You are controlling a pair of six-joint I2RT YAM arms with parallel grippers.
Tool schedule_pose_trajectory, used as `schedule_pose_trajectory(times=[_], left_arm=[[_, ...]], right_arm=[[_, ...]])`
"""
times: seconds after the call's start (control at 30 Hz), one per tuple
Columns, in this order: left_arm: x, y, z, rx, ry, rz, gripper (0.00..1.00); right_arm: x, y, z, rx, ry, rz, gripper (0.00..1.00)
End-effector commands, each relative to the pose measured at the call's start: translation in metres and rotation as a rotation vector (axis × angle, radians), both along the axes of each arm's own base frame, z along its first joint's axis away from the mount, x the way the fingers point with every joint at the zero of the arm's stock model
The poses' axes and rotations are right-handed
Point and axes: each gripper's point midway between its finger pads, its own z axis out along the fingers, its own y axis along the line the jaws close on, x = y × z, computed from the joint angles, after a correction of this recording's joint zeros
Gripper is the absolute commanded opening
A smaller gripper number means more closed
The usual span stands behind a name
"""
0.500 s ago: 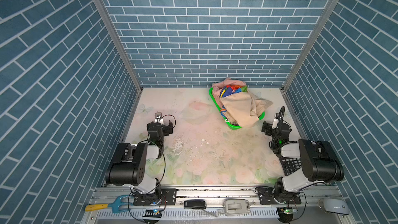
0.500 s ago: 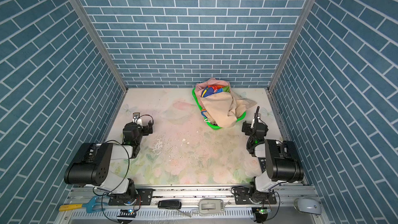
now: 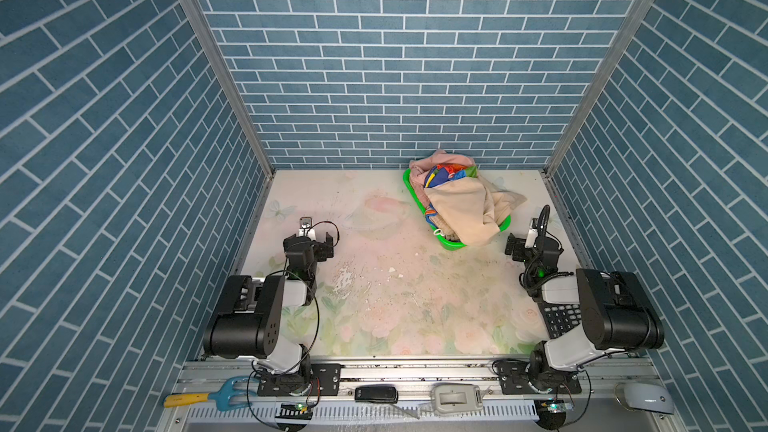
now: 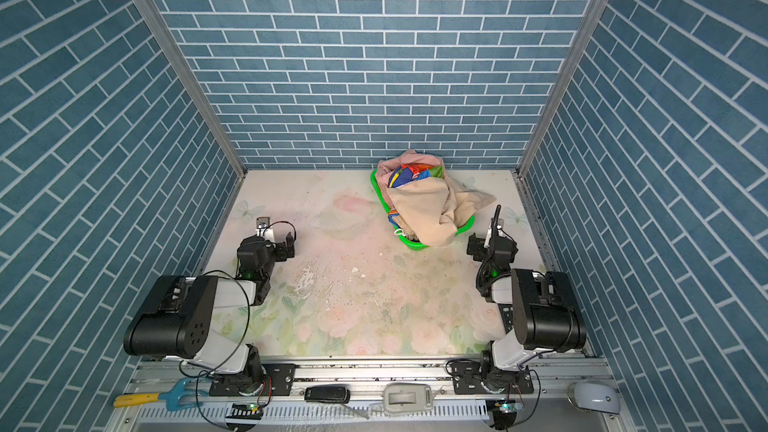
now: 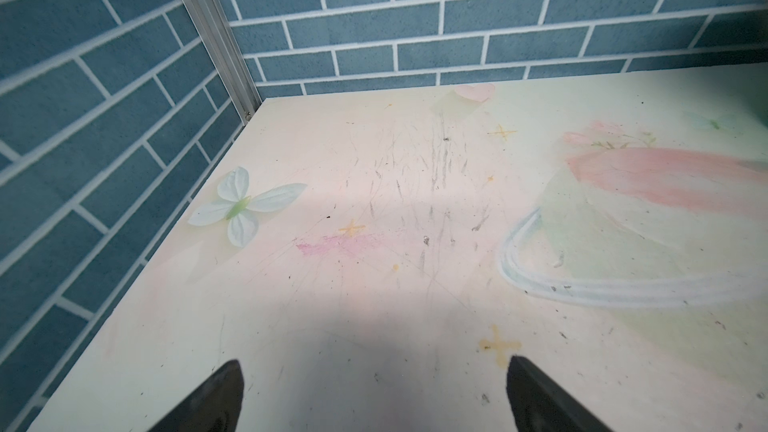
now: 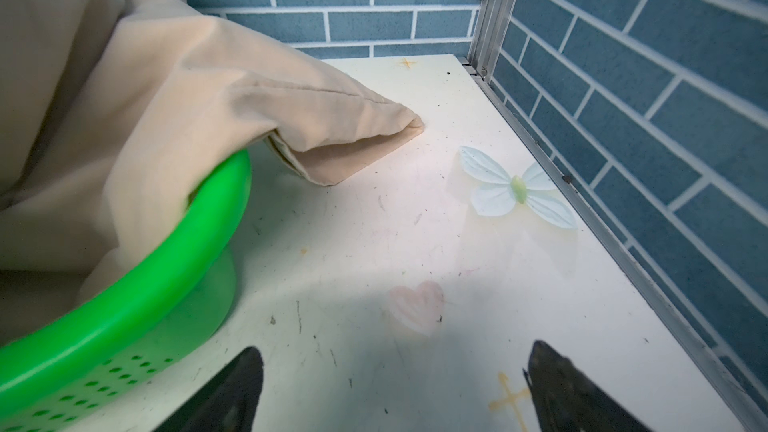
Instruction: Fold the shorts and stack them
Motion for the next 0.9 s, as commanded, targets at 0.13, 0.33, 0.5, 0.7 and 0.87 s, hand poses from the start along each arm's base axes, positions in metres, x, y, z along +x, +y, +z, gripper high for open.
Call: schedule_pose_trajectory(times=[0.13, 0.33, 0.5, 0.7, 0.87], left_arm=[[0.005, -0.001, 0.007, 0.004, -0.016, -0.002, 1.00], [0.005, -0.001, 0.008, 0.003, -0.018, -0.002, 1.00], [0.005, -0.001, 0.007, 0.005, -0.017, -0.002, 1.00], [0.004, 0.002, 0.008, 0.008, -0.012, 0.017, 1.00], [0.005, 0.026, 0.053, 0.001, 0.074, 0.187, 1.00]], right_arm=[[0.005, 0.000, 0.008, 0.005, -0.021, 0.006, 0.99], [0.006, 0.000, 0.009, 0.008, -0.022, 0.005, 0.99], [0.006, 0.000, 0.009, 0.006, -0.021, 0.005, 0.99], [-0.002, -0.010, 0.024, -0.005, -0.053, -0.062, 0.99], [-0.022, -0.033, 0.057, 0.004, -0.110, -0.207, 0.99]])
